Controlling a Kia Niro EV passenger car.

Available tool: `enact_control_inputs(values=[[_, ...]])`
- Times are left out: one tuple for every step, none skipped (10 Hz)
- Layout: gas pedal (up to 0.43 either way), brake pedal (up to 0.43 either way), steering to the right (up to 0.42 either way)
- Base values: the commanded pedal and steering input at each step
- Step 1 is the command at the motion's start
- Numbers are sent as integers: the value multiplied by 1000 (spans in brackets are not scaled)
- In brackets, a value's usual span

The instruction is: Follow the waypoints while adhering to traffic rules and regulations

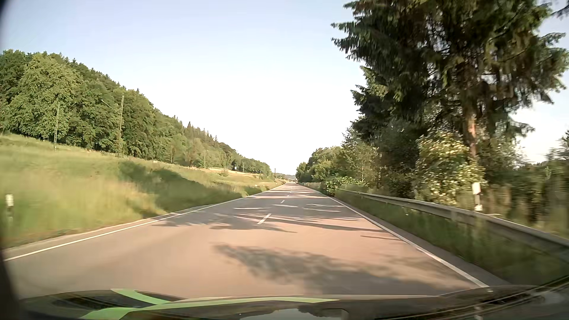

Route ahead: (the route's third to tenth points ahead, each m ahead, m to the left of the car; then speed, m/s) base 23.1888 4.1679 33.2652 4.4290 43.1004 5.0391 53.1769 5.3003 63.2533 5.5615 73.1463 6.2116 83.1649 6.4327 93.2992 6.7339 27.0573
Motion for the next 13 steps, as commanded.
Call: enact_control_inputs(values=[[150,0,-7],[157,0,-6],[157,0,-5],[169,0,-4],[177,0,-4],[189,0,-4],[209,0,-4],[220,0,-4],[220,0,-4],[220,0,-4],[220,0,-4],[209,0,-4],[197,0,-4]])
